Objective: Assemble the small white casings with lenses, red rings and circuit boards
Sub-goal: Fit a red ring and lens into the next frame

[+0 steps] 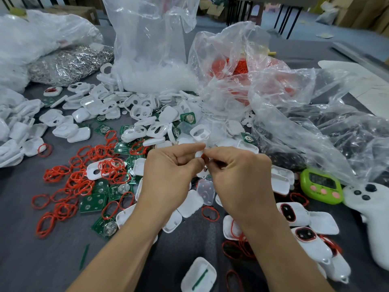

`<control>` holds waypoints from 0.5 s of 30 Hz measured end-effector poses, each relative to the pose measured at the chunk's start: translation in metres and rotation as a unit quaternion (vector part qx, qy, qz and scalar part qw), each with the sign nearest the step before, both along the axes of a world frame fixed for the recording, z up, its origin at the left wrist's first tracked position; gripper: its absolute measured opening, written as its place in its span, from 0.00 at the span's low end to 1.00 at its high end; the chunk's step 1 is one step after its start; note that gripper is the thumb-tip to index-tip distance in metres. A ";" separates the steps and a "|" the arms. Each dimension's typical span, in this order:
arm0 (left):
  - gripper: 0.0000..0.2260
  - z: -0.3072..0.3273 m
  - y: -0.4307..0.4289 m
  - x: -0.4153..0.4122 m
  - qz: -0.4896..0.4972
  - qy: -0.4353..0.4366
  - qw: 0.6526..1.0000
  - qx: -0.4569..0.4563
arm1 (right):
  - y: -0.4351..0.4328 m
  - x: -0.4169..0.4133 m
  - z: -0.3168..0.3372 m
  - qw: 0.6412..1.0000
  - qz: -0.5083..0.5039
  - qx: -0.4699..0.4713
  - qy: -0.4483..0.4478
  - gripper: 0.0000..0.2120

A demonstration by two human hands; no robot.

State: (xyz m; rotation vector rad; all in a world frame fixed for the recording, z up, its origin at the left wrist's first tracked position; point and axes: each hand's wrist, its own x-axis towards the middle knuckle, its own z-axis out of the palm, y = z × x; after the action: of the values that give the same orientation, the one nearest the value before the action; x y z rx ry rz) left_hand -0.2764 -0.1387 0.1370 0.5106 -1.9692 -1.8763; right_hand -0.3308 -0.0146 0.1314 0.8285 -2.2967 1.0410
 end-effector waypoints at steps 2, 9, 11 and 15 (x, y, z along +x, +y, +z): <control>0.17 0.000 0.001 0.000 0.011 -0.003 1.000 -0.013 | -0.001 0.001 -0.002 1.000 0.004 0.018 -0.001 0.08; 0.14 0.002 -0.005 0.001 0.034 0.021 0.998 0.042 | -0.007 0.009 -0.002 0.986 0.020 -0.095 -0.139 0.12; 0.12 0.002 -0.008 0.000 0.042 0.023 0.995 0.085 | -0.005 0.004 0.001 0.947 0.035 -0.189 -0.257 0.11; 0.12 0.003 -0.006 -0.001 0.031 0.028 0.994 0.104 | 0.001 -0.006 0.009 0.923 0.023 -0.212 -0.319 0.09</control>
State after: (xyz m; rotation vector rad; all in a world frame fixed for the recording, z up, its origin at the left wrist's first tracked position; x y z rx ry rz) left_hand -0.2778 -0.1443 0.1399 0.5655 -1.7132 -2.0437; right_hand -0.3366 -0.0137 0.1408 0.3935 -2.3862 1.9724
